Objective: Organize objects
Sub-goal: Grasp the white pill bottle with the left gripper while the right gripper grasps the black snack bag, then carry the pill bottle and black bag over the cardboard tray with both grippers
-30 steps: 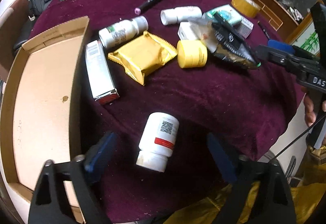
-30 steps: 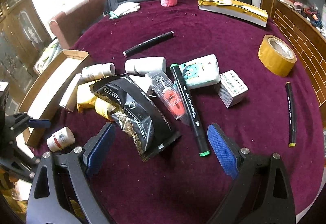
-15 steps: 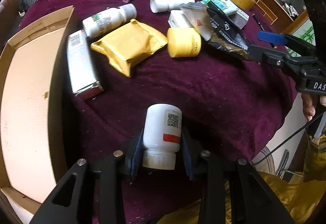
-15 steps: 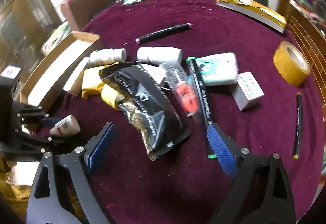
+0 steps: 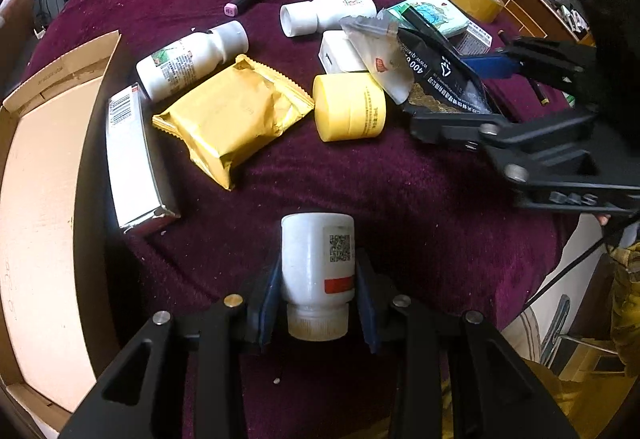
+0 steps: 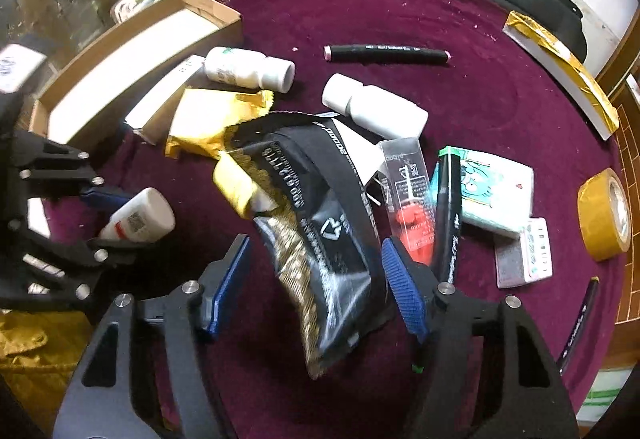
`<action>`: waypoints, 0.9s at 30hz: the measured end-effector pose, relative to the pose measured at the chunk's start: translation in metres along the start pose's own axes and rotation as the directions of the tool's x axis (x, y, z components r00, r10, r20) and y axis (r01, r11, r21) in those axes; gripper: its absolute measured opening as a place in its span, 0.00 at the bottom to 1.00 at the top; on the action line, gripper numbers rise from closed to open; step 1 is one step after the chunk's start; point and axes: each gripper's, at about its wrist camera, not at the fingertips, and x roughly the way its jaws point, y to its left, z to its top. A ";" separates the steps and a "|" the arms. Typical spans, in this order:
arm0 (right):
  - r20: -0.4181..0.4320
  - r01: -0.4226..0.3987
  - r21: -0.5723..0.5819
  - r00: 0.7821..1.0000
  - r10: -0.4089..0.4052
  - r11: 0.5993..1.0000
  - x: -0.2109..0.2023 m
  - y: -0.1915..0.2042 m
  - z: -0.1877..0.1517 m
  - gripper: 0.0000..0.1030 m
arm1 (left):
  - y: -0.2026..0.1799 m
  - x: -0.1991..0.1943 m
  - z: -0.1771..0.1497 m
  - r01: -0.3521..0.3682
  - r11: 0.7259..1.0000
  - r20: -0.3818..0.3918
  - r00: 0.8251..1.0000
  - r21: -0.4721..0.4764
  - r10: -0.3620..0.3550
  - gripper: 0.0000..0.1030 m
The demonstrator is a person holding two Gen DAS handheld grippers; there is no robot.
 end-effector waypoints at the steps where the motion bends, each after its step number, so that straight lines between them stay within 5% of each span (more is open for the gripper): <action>1: -0.010 -0.003 0.007 1.000 0.003 1.000 0.005 -0.001 0.001 0.60 | 0.000 0.000 0.001 0.003 1.000 0.001 1.000 -0.002 -0.003 0.33; 6: 0.011 -0.027 0.031 1.000 0.026 0.999 0.008 0.000 -0.001 0.44 | 0.001 0.003 0.003 0.015 1.000 0.007 1.000 -0.007 -0.014 0.33; 13: 0.043 -0.030 0.066 0.999 0.027 0.997 0.005 -0.002 -0.006 0.35 | -0.011 0.006 0.006 0.010 1.000 0.014 1.000 -0.012 -0.010 0.33; 27: 0.104 -0.040 0.084 0.994 0.032 0.996 -0.020 -0.003 -0.005 0.35 | -0.012 -0.002 0.007 0.019 1.000 0.037 0.999 -0.013 -0.019 0.33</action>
